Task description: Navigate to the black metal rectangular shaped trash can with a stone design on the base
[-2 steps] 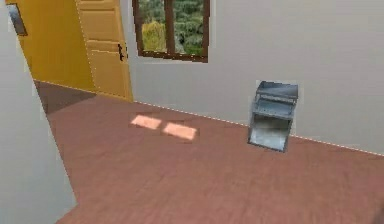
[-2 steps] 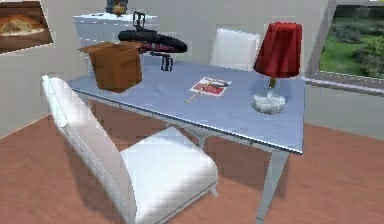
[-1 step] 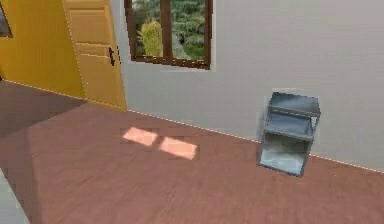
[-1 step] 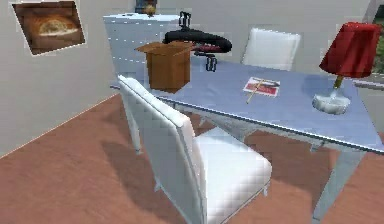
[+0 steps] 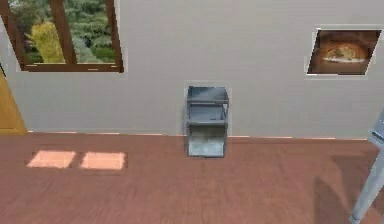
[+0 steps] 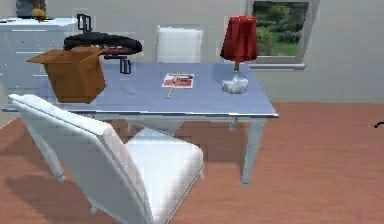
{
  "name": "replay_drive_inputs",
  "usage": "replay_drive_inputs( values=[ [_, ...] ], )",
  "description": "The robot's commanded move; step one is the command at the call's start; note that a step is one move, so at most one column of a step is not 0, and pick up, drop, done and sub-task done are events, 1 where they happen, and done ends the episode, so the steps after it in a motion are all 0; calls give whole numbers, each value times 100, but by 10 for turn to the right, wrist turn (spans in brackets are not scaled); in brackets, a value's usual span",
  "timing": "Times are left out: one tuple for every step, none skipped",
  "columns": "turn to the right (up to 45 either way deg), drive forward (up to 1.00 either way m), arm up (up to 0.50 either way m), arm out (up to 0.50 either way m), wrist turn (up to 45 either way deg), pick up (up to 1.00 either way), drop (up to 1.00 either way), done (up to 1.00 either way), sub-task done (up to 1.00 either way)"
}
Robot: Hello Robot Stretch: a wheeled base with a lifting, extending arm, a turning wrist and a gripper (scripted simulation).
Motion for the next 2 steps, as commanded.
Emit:
replay_drive_inputs(
  values=[
    [0,65,0,0,0,0,0,0,0],
    [390,0,0,0,0,0,0,0,0]
  ],
)
